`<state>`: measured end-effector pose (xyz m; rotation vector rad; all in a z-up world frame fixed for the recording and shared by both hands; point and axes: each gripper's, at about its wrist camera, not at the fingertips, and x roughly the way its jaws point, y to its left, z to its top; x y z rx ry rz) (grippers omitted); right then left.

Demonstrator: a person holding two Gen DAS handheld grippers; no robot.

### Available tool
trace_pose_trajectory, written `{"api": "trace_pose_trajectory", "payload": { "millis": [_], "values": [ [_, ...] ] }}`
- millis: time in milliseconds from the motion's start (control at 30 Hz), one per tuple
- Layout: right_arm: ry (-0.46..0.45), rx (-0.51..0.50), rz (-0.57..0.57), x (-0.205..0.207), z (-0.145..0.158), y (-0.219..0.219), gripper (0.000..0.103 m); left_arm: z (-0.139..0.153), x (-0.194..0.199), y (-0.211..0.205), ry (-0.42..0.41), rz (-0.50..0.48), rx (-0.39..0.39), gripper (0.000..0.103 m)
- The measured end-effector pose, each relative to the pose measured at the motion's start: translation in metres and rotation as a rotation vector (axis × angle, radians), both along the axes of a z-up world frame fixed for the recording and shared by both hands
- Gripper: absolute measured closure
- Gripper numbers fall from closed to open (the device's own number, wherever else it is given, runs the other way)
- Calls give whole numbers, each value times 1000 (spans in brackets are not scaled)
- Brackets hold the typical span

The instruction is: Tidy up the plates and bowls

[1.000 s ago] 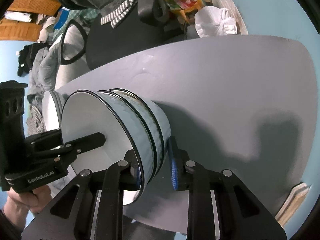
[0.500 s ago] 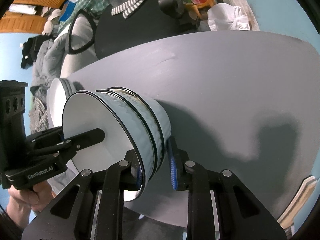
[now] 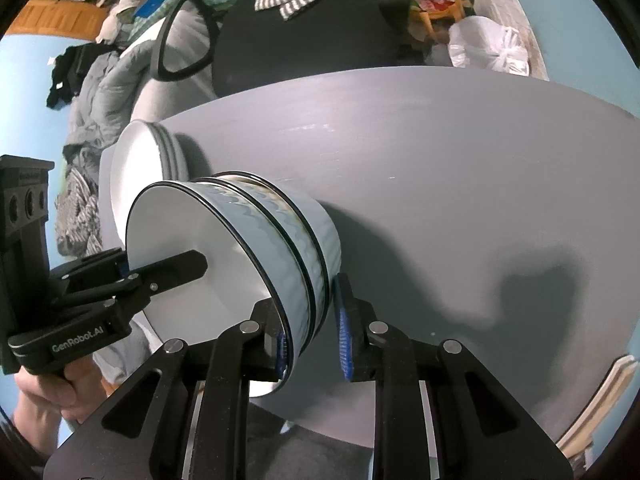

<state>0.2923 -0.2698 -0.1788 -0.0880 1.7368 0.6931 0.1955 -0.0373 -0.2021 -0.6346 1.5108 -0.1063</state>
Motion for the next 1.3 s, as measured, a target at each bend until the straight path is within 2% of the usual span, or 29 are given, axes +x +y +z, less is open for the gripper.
{"api": "trace_pose_trajectory", "payload": {
  "millis": [533,1000,1033,1067,1100,1167,1300],
  "values": [
    [-32,7,40,-21,11,40,83,18,-37,41,-22,62,-12,78],
    [-83,34,91,-30,33,86,83,39,-43,85,-54,122,11,78],
    [-86,40,95,-30,35,90,88,42,-44,92,-60,129,6,78],
    [-95,50,102,-29,38,95,88,43,-44,96,-62,139,-9,79],
    [-104,44,112,-28,41,101,88,44,-44,101,-65,150,-21,79],
    [-116,12,125,-28,40,107,89,44,-43,101,-76,145,2,79],
    [-114,-29,119,-27,26,116,91,35,-43,103,-63,167,17,79]
  ]
}}
